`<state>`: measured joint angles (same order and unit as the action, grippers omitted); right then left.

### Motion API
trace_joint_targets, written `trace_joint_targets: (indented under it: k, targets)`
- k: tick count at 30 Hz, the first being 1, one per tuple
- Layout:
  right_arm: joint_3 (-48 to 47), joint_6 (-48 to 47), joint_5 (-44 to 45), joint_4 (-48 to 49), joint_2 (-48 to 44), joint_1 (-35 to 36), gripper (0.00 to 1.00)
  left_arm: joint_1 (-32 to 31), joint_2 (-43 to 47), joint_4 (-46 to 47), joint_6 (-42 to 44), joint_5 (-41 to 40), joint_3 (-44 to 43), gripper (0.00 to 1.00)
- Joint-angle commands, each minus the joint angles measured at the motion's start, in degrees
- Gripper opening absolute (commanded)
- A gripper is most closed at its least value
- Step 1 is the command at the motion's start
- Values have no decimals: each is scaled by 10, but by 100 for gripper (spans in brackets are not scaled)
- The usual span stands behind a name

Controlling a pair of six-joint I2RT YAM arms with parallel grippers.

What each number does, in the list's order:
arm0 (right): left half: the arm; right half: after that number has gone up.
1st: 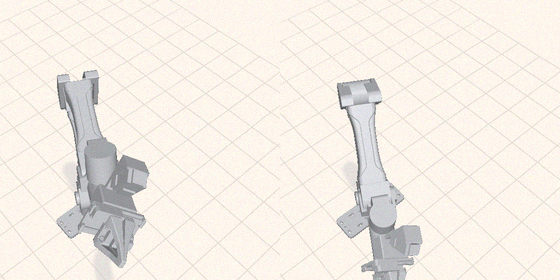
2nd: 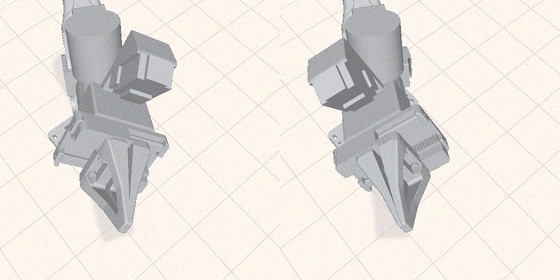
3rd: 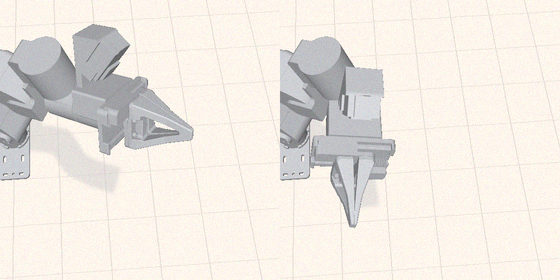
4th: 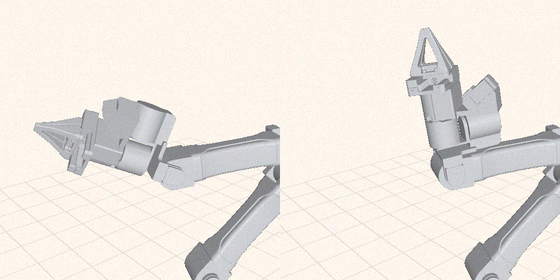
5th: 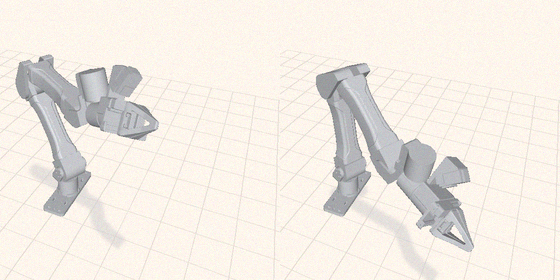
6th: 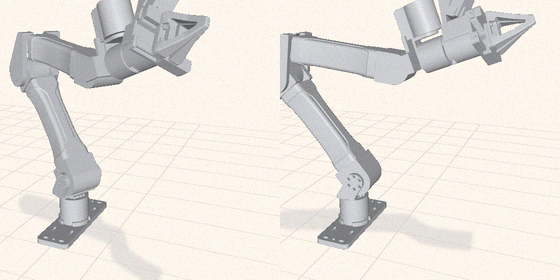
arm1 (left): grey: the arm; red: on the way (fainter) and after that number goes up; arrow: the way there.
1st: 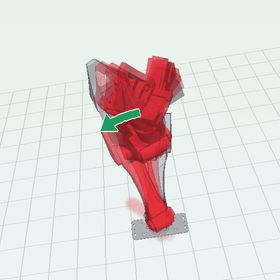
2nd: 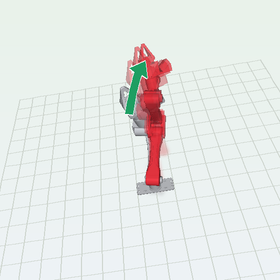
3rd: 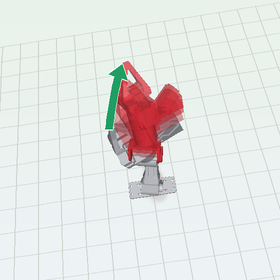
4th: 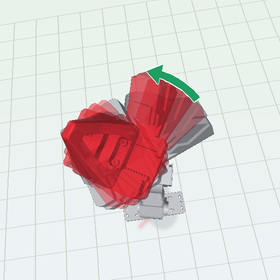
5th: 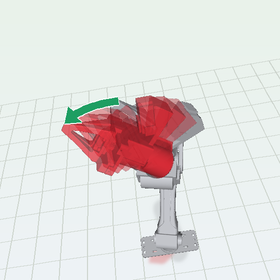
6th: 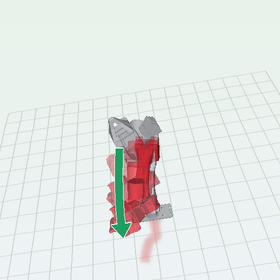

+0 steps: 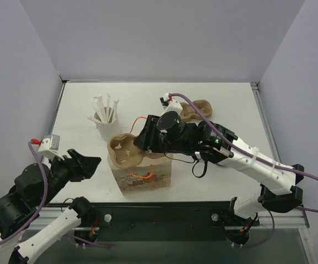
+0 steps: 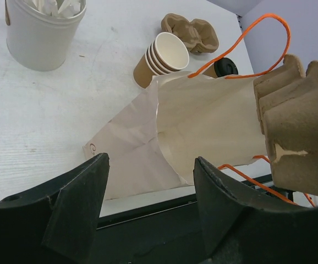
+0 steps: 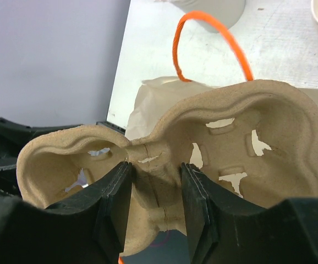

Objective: Pack the takeout coffee

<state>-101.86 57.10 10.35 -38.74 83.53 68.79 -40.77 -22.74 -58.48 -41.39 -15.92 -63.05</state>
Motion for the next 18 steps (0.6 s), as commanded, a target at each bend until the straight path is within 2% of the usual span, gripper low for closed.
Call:
trace_joint_targets:
  k: [1,6,18]
  targets:
    - [26,35,65,4,-30,6,36,3,13,21,-12,-11,0,73]
    - [47,54,87,-15,-32,7,36,3,16,29,-12,0,13,73]
    - [21,68,110,-31,19,13,36,3,18,47,-16,24,24,73]
